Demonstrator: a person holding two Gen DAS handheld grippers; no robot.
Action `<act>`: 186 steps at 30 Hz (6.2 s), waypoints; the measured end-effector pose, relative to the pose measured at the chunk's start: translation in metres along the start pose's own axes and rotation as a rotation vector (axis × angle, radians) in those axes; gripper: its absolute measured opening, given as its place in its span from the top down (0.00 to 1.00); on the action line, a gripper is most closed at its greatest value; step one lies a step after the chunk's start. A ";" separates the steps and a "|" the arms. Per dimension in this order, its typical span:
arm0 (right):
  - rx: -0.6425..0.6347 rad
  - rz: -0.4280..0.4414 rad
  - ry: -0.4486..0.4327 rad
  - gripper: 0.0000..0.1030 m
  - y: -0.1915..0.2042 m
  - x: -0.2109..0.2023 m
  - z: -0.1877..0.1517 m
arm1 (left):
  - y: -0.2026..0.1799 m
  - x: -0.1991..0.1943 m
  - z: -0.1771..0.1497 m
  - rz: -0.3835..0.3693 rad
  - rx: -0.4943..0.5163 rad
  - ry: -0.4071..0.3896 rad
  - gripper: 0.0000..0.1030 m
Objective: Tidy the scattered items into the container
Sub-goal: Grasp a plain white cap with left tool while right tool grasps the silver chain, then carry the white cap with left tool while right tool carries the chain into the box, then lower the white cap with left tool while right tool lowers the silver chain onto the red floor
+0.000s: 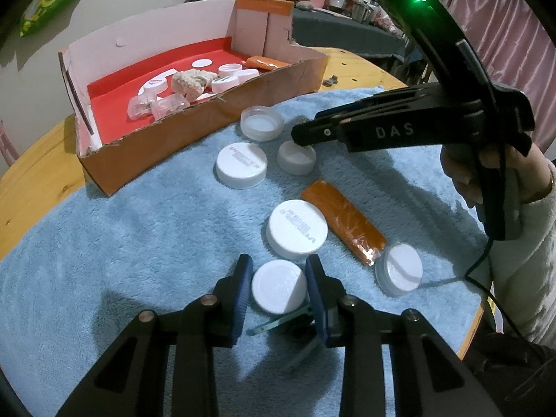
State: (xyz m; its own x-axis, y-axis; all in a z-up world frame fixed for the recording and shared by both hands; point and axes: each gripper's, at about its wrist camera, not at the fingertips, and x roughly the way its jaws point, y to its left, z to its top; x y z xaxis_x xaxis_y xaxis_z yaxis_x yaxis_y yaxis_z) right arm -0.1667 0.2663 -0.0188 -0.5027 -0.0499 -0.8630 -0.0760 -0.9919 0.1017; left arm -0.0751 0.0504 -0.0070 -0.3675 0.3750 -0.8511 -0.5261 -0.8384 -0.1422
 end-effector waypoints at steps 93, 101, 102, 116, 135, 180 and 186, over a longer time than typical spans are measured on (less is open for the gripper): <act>-0.119 -0.024 -0.107 0.73 0.001 -0.035 0.122 | 0.102 -0.014 0.108 0.198 -0.212 -0.107 0.67; -0.125 -0.024 -0.072 0.73 0.005 -0.010 0.133 | 0.110 -0.004 0.111 0.239 -0.226 -0.095 0.67; -0.125 -0.024 -0.063 0.73 0.005 -0.006 0.132 | 0.110 -0.003 0.111 0.239 -0.226 -0.093 0.67; -0.154 0.032 0.009 0.73 0.020 0.014 0.114 | 0.114 0.009 0.108 0.257 -0.234 -0.066 0.67; -0.165 0.075 0.068 0.73 0.034 0.031 0.103 | 0.114 0.010 0.108 0.257 -0.243 -0.066 0.67; -0.138 0.031 0.081 0.73 0.015 0.031 0.093 | 0.108 0.019 0.109 0.279 -0.220 -0.044 0.67; -0.146 0.025 0.086 0.73 0.015 0.030 0.092 | 0.104 0.025 0.111 0.293 -0.196 -0.026 0.67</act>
State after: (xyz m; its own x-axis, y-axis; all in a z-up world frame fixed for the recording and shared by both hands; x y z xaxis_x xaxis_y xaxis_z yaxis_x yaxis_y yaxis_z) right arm -0.2619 0.2602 0.0026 -0.4267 -0.0781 -0.9010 0.0649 -0.9963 0.0557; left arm -0.2242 0.0166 0.0132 -0.5015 0.1152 -0.8575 -0.2396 -0.9708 0.0097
